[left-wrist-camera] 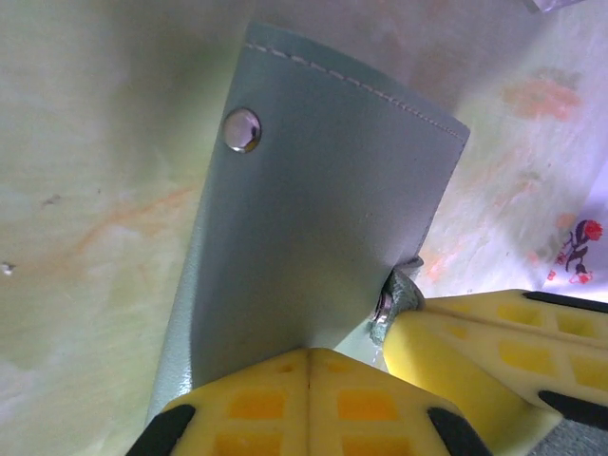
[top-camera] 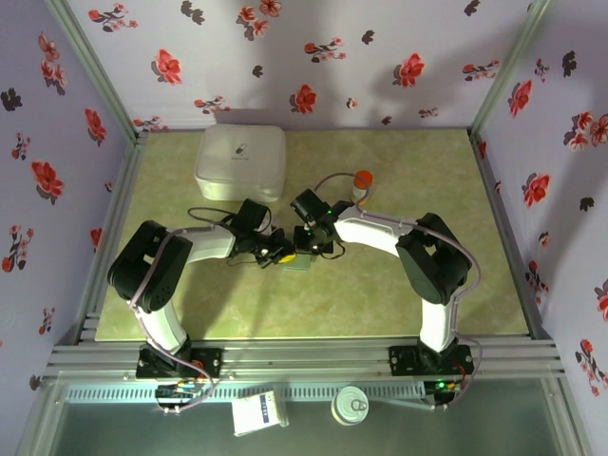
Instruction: Take the credit cards out of the card holder
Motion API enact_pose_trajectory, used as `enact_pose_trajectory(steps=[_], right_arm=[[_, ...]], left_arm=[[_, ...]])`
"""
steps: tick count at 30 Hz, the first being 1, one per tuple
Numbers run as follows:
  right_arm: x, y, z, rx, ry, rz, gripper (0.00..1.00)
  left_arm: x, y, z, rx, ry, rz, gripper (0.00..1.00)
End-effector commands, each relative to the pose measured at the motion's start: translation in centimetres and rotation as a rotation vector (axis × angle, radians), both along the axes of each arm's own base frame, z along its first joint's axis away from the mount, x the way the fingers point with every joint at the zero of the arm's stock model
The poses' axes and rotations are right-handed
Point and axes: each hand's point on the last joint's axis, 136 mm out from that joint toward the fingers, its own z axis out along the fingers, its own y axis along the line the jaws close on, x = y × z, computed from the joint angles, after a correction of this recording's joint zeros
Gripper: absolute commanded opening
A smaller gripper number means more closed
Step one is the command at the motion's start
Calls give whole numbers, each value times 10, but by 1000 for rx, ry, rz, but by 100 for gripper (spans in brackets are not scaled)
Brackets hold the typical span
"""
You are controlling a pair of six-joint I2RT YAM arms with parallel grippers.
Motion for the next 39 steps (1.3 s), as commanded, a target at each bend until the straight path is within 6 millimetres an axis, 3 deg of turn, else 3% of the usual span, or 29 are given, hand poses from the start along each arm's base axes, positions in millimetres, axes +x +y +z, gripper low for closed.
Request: enact_pose_trajectory(steps=[1,6,14,30,39], right_arm=[[-9,-16,-12,-97,37,-16,0],[-17,-45,-22,-308,65,3,0],[-18,-78,-29,-583,62,41,0],[-6,-88,-8,-814,-38,122,0],[-4,-83,1,-783,-79,115,0]], left_arm=[[-28,35,-54,144,148,35,0],[-35,62,-73,247,176,36,0],[-49,85,-98,364,219,3,0],[-62,101,-117,423,266,-16,0],[-59,97,-113,406,256,-13,0]])
